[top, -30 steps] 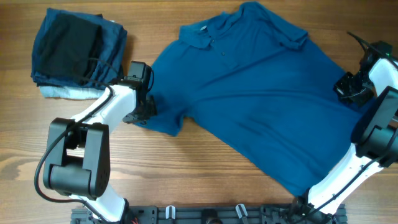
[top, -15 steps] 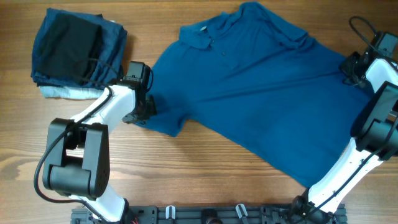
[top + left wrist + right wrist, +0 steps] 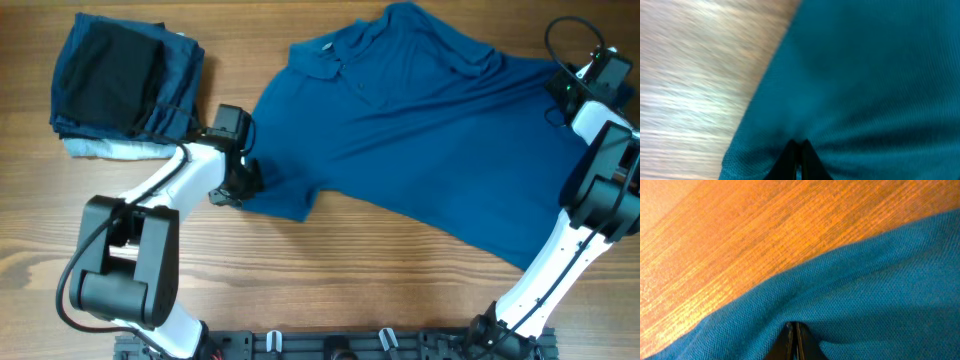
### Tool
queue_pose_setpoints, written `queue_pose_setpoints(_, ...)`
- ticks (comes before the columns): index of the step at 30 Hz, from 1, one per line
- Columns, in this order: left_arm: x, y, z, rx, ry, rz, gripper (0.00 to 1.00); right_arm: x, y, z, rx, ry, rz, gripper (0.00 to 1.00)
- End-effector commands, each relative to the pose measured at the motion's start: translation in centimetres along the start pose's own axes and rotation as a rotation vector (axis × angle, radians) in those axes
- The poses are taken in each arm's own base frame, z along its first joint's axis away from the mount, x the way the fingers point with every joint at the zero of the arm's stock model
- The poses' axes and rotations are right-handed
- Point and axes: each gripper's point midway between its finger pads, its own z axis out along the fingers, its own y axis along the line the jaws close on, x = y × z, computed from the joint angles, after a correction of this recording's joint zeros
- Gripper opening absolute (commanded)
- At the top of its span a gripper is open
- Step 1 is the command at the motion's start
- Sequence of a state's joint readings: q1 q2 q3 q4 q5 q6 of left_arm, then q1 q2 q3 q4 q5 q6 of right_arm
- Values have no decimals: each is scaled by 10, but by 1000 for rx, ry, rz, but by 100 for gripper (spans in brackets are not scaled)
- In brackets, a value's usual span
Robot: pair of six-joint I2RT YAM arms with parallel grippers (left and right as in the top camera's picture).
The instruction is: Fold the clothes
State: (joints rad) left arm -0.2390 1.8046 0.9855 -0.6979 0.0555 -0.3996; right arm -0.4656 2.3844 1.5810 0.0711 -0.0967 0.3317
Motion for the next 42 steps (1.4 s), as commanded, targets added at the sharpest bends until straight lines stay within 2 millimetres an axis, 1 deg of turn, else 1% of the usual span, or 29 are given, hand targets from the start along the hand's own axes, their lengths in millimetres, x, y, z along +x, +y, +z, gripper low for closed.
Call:
queue_pose_setpoints(1,138,4,52,-13,477,-27,5,101,-38,34,77,208,-7,4)
queue_pose_setpoints(4,160,-2,48,-57,524,6,5,92,-37,36,70,170,-12,4)
queue_pose_setpoints(6,163,-6,48,-64,522,21,7,86,-39,36,81,146,-30,4)
queue_pose_setpoints(8,170,-4,44,-91,554,-67,8,76,-44,36,104,130,-28,4)
queue_pose_setpoints(9,175,-1,40,-112,579,-91,8,66,-47,35,110,127,-24,4)
queue_pose_setpoints(11,182,5,35,-140,611,-98,8,47,-43,34,106,119,-68,4)
queue_pose_setpoints(14,182,8,35,-158,608,-97,9,34,-39,34,102,105,-79,4)
queue_pose_setpoints(16,184,9,34,-164,612,-105,9,33,-39,34,102,102,-83,4)
queue_pose_setpoints(19,193,17,33,-202,634,-159,10,28,-40,34,104,101,-96,4)
queue_pose_setpoints(23,200,20,27,-226,668,-186,12,6,-41,30,109,94,-116,4)
queue_pose_setpoints(25,202,22,25,-237,678,-191,11,3,-41,29,109,92,-135,4)
queue_pose_setpoints(28,211,37,13,-322,712,-192,11,4,-42,29,119,95,-139,4)
queue_pose_setpoints(31,214,50,8,-400,710,-199,12,2,-53,28,177,92,-195,5)
queue_pose_setpoints(32,218,53,7,-409,720,-201,12,2,-54,27,182,91,-212,6)
queue_pose_setpoints(36,239,70,1,-462,774,-214,12,-2,-72,25,199,92,-193,8)
queue_pose_setpoints(38,239,70,2,-460,772,-213,13,-3,-76,24,189,95,-183,9)
queue_pose_setpoints(39,239,70,3,-457,769,-212,12,-3,-72,25,161,97,-181,11)
queue_pose_setpoints(40,238,69,4,-453,765,-212,9,-4,-68,25,140,93,-180,15)
queue_pose_setpoints(41,238,69,4,-453,765,-212,9,-10,-59,22,102,87,-181,22)
queue_pose_setpoints(42,239,70,3,-457,769,-213,10,-19,-46,17,56,79,-182,32)
